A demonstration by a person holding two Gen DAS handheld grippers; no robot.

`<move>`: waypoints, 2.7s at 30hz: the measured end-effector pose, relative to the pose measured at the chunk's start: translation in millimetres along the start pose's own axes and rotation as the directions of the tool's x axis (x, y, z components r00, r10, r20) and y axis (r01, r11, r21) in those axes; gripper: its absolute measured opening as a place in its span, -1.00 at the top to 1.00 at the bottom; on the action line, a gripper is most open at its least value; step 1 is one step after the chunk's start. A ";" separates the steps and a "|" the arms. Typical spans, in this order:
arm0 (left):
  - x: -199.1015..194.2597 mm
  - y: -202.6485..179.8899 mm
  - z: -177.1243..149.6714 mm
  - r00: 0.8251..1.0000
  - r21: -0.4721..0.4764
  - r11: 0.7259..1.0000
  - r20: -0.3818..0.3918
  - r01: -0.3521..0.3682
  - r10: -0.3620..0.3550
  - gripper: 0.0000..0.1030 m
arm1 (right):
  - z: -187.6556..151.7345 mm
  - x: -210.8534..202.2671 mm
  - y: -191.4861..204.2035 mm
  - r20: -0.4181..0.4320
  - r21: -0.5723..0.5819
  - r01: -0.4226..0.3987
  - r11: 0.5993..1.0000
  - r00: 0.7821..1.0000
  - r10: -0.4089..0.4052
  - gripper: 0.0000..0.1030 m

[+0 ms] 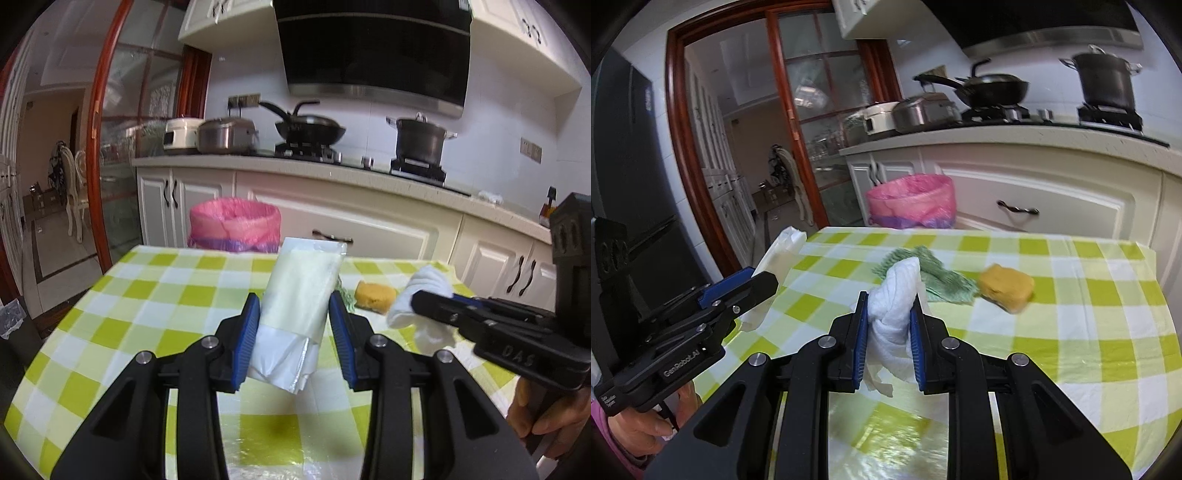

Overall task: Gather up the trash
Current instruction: 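Carry the wrapped pad and white cloth toward the bin with both tools, then open both tools over the pink-lined bin to drop the pad and cloth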

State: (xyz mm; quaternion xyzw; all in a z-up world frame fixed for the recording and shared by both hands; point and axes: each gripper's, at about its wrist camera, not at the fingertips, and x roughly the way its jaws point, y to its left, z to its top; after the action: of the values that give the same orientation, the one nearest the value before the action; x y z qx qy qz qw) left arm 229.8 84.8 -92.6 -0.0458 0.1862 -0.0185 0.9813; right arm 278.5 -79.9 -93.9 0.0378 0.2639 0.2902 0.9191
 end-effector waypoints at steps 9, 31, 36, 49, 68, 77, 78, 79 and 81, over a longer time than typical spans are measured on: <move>-17.9 15.9 1.1 0.999 -0.007 0.999 0.039 -0.035 0.035 0.27 | 5.9 7.2 23.8 -0.007 -0.032 -0.021 0.999 1.000 0.021 0.60; 65.5 64.0 93.0 0.995 -0.008 0.998 0.079 -0.058 0.058 0.26 | 108.7 90.4 -2.9 0.035 -0.086 -0.069 0.994 0.997 0.072 0.59; 113.2 79.1 119.5 0.996 -0.008 0.998 0.067 -0.063 0.064 0.26 | 138.7 126.0 -19.6 0.032 -0.085 -0.087 0.993 0.995 0.090 0.59; 266.2 121.1 188.3 0.995 -0.037 0.997 0.067 -0.069 0.071 0.26 | 218.5 262.9 -61.6 0.011 -0.101 -0.073 0.992 0.997 0.074 0.59; 426.2 204.5 183.9 0.997 -0.219 0.973 -0.009 -0.072 0.072 -0.15 | 242.2 421.7 -109.8 -0.101 -0.122 -0.093 0.988 0.992 0.081 0.30; 389.7 207.0 188.5 0.993 -0.217 0.970 0.019 -0.113 0.120 -0.42 | 238.9 399.5 -117.2 -0.078 -0.091 -0.080 0.993 0.994 0.073 -0.03; 381.7 205.2 189.3 0.992 -0.209 0.971 0.021 -0.119 0.126 -0.48 | 239.0 389.2 -116.2 -0.075 -0.093 -0.081 0.992 0.994 0.074 -0.03; 370.9 202.4 189.6 0.991 -0.198 0.972 0.019 -0.127 0.133 -0.62 | 239.5 378.7 -114.9 -0.072 -0.095 -0.084 0.992 0.994 0.077 -0.03; 344.9 192.3 188.7 0.989 -0.161 0.977 0.011 -0.141 0.145 -0.81 | 240.0 351.9 -111.1 -0.065 -0.096 -0.092 0.991 0.994 0.086 -0.12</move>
State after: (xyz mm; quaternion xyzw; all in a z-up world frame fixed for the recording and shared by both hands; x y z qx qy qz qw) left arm 623.5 273.4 -61.9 -0.1112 0.1786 0.0678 0.9753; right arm 700.9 42.9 -75.7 -0.0050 0.2751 0.3449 0.8974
